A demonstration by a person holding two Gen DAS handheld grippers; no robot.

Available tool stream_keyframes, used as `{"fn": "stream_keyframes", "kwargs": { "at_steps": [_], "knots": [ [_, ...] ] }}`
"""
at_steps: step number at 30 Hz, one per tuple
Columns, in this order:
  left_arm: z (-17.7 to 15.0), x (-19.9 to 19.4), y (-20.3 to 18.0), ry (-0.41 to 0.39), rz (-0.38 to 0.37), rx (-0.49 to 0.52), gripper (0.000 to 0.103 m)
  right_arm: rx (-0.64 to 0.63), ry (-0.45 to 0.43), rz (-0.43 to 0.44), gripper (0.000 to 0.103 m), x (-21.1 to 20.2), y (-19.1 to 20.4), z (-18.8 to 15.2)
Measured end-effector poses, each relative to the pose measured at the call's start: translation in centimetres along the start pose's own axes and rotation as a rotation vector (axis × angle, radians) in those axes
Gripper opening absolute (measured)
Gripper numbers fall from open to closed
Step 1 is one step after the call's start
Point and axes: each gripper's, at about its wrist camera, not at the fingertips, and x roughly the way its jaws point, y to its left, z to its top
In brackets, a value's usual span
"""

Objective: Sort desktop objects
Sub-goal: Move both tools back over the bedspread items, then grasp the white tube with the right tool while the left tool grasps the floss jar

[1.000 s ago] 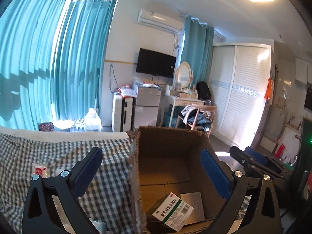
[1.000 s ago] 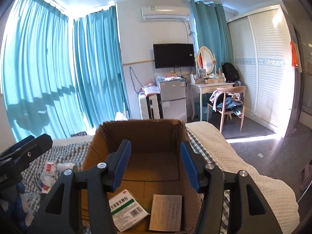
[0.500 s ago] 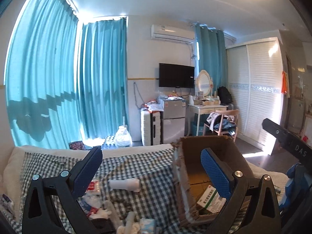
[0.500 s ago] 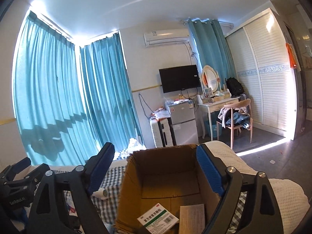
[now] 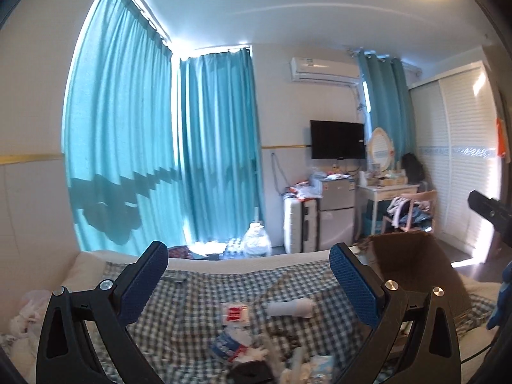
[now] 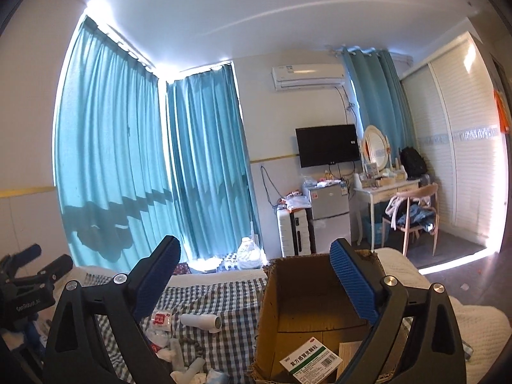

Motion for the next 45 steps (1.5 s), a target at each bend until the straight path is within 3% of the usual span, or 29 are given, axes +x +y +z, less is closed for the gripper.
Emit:
{"fn": "stream_keyframes", "kwargs": {
  "at_steps": [4, 7, 13, 15, 18, 22, 26, 28, 32, 36, 38, 45],
  "knots": [
    [-0.3, 0.3, 2.2, 0.024, 0.045, -0.016, 0.103, -0.011, -0.026, 0.019, 0.096, 0.0, 1.7, -0.5],
    [-0.8, 0.4, 3.8, 0.023, 0.093, -0.019, 0.103, -0.026, -0.021, 0.087, 0.098, 0.2, 3.1, -1.0],
    [-2.2, 0.4, 7.0, -0.034, 0.156, -0.076, 0.103, -0.082, 0.076, 0.165, 0.103, 2.3, 6.5, -3.1],
    [-2.5, 0.6, 8.2, -0.027, 0.151, -0.107, 0.103, -0.038, 0.18, 0.286, 0.103, 3.9, 6.8, -4.2],
    [-2.9, 1.1, 9.2, -0.005, 0.199, -0.109, 0.103, 0.01, 0.258, 0.358, 0.103, 5.8, 7.5, -6.0],
    [-3.4, 2.3, 9.5, 0.05, 0.243, -0.036, 0.103, -0.026, 0.284, 0.345, 0.103, 7.3, 8.5, -8.1],
    [-4.8, 4.2, 10.1, 0.123, 0.132, -0.085, 0.103, -0.048, 0.3, 0.33, 0.103, 8.4, 9.1, -9.7],
    [-5.8, 5.6, 9.9, 0.154, 0.144, -0.067, 0.103, -0.066, 0.314, 0.313, 0.102, 9.0, 9.4, -10.3],
    [-8.2, 8.3, 8.9, 0.206, 0.15, -0.007, 0.103, -0.11, 0.355, 0.286, 0.091, 10.5, 9.8, -11.7],
    [-10.6, 10.9, 8.3, 0.267, 0.149, -0.009, 0.103, -0.112, 0.417, 0.287, 0.086, 12.2, 9.7, -13.5],
    [-11.8, 12.0, 7.8, 0.285, 0.163, 0.006, 0.103, -0.117, 0.453, 0.285, 0.078, 13.1, 9.7, -14.5],
    [-14.0, 15.3, 6.8, 0.329, 0.095, -0.033, 0.103, -0.134, 0.566, 0.281, 0.06, 15.8, 10.4, -18.1]
  ]
}}
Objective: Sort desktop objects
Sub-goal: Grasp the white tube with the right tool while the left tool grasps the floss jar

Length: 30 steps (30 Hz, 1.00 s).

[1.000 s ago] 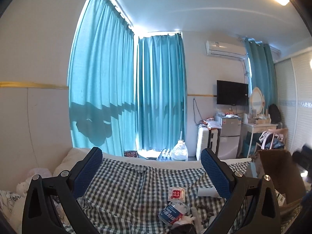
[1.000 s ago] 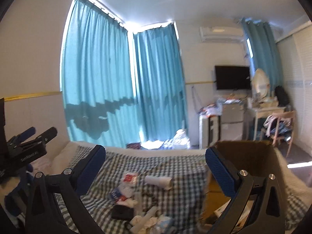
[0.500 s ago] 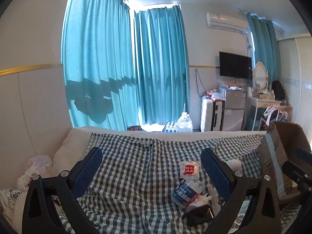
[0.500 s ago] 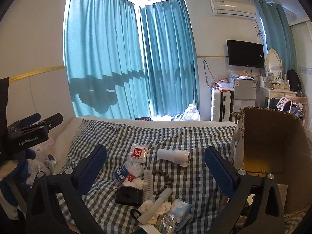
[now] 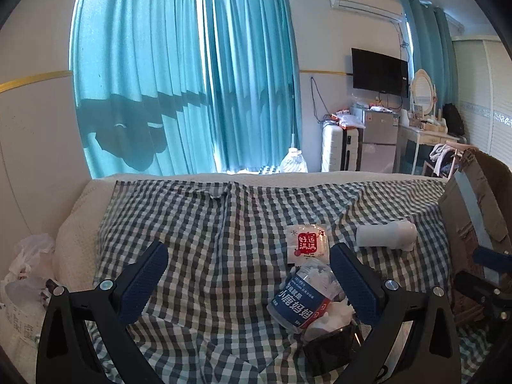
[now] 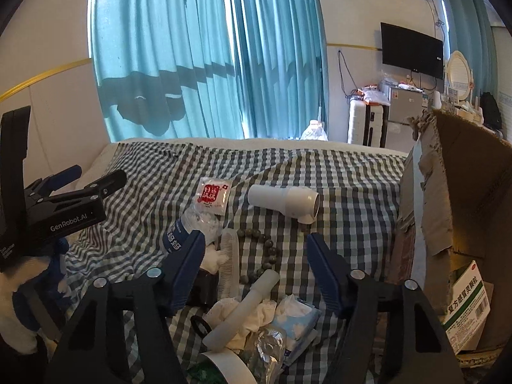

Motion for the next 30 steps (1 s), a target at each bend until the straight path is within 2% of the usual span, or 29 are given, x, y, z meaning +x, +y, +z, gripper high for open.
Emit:
{"fn": "stream_keyframes", "kwargs": {
  "at_steps": [5, 12, 17, 20, 24, 30],
  "knots": [
    [-0.6, 3.0, -1.3, 0.052, -0.082, -0.037, 0.103, 0.0, 0.055, 0.016, 0.059, 2.5, 0.1, -1.0],
    [-2.6, 6.8, -4.1, 0.128, -0.075, 0.069, 0.103, 0.012, 0.152, 0.018, 0.059, 5.6, 0.3, -1.8],
    [-3.5, 9.7, -4.2, 0.201, -0.094, 0.033, 0.103, 0.085, 0.226, 0.075, 0.059, 8.1, -0.3, -3.0],
    [-4.1, 10.8, -4.3, 0.234, -0.129, 0.021, 0.103, 0.1, 0.258, 0.063, 0.059, 9.1, -0.3, -3.5],
    [-4.7, 11.6, -5.4, 0.255, -0.147, 0.066, 0.103, 0.116, 0.284, 0.068, 0.059, 10.1, -0.6, -4.0],
    [-6.0, 13.5, -6.3, 0.341, -0.131, 0.091, 0.101, 0.119, 0.331, 0.088, 0.059, 11.6, -0.6, -4.9]
  ]
}}
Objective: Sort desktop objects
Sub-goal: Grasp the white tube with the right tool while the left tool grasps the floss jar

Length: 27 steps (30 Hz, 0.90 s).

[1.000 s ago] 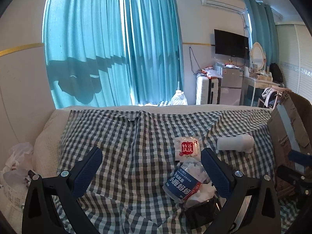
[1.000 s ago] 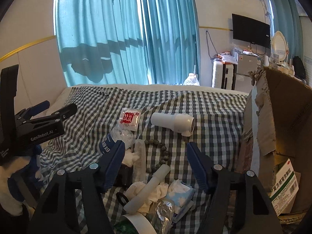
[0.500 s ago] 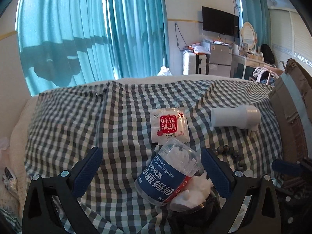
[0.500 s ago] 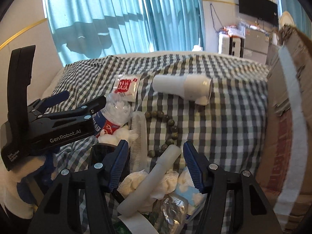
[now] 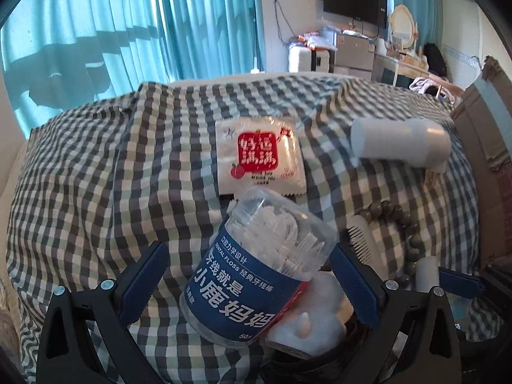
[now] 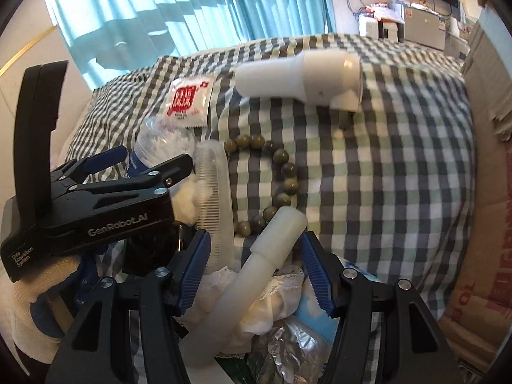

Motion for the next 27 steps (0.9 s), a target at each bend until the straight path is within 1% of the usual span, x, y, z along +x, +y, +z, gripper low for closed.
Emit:
{"fn": "stream_keyframes", "kwargs": {
  "at_steps": [1, 2, 3, 4, 5, 7, 8, 10, 11, 14, 17, 18, 22, 24, 27],
  "knots": [
    [0.0, 0.1, 0.1, 0.003, -0.01, -0.007, 0.091, 0.005, 0.007, 0.013, 0.057, 0.2, -0.1, 0.0],
    [-0.1, 0.3, 0.3, 0.011, -0.026, -0.015, 0.078, 0.009, 0.012, 0.018, 0.052, 0.3, -0.2, -0.1],
    [-0.2, 0.5, 0.4, 0.021, -0.029, -0.022, 0.078, 0.013, 0.015, 0.015, 0.049, 0.4, -0.3, -0.1],
    [-0.3, 0.5, 0.5, 0.02, -0.034, -0.027, 0.078, 0.014, 0.016, 0.008, 0.041, 0.4, -0.5, -0.1],
    [-0.4, 0.4, 0.4, 0.02, -0.039, -0.029, 0.077, 0.014, 0.019, 0.003, 0.035, 0.6, -0.5, -0.1],
    [-0.6, 0.4, 0.4, 0.022, -0.046, -0.033, 0.077, 0.027, 0.028, 0.01, 0.033, 0.6, -0.9, 0.0],
    [-0.8, 0.4, 0.5, 0.023, -0.048, -0.035, 0.077, 0.032, 0.035, 0.013, 0.03, 0.7, -1.1, 0.0],
    [-0.9, 0.4, 1.0, 0.024, -0.055, -0.042, 0.077, 0.04, 0.046, 0.008, 0.028, 0.6, -1.4, -0.2],
    [-1.0, 0.3, 1.1, 0.023, -0.059, -0.047, 0.077, 0.045, 0.049, 0.011, 0.025, 0.6, -1.5, -0.2],
    [-1.3, -0.5, 1.9, 0.015, -0.071, -0.066, 0.076, 0.042, 0.038, 0.015, 0.02, 0.2, -2.0, -0.4],
    [-1.4, -1.3, 2.4, 0.003, -0.079, -0.084, 0.074, 0.043, 0.01, 0.025, 0.018, -0.5, -1.8, -0.3],
    [-1.4, -1.6, 2.6, -0.001, -0.082, -0.089, 0.074, 0.041, 0.0, 0.025, 0.018, -1.1, -2.3, -0.5],
    [-1.3, -3.0, 3.0, -0.011, -0.082, -0.098, 0.073, 0.045, -0.081, 0.025, 0.018, -2.9, -2.4, -0.6],
    [-1.3, -3.6, 3.1, -0.017, -0.076, -0.102, 0.072, 0.03, -0.108, 0.01, 0.018, -3.5, -2.1, -0.5],
    [-1.6, -4.8, 3.6, -0.034, -0.074, -0.119, 0.072, 0.03, -0.14, 0.015, 0.018, -4.5, -1.9, -0.5]
  ]
}}
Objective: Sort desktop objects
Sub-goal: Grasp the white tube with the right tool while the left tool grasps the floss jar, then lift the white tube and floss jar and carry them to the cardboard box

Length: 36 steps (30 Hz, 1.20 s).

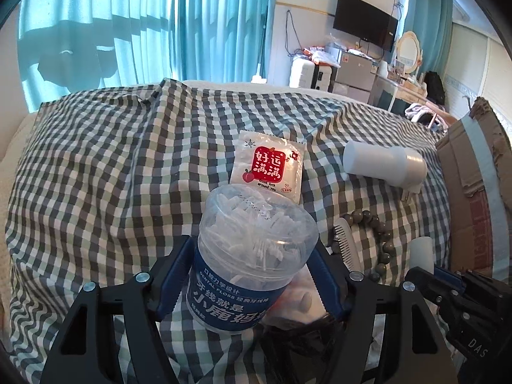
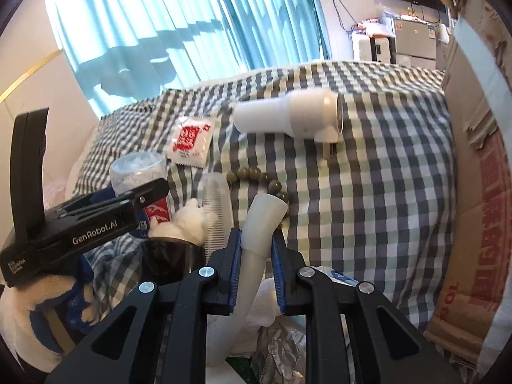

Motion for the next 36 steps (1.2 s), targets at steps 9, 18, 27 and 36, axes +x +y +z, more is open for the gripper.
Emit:
{"fn": "stream_keyframes", "kwargs": {
  "at_steps": [9, 18, 27, 36],
  "knots": [
    [0.5, -4.3, -1.1, -0.051, 0.005, 0.012, 0.072, -0.044, -0.125, -0.001, 0.018, -3.7, 2.2, 1.3],
    [1.6, -10.3, -2.6, -0.173, -0.01, 0.02, 0.072, -0.062, -0.234, 0.008, 0.018, -7.9, 3.0, 2.1],
    [2.3, -17.7, -4.3, -0.317, -0.034, 0.043, 0.072, -0.113, -0.368, 0.014, 0.018, -13.4, 4.6, 2.4],
    [2.5, -23.3, -6.7, -0.397, -0.028, 0.099, 0.071, -0.149, -0.479, 0.007, 0.018, -18.5, 6.1, 2.7]
  ]
}}
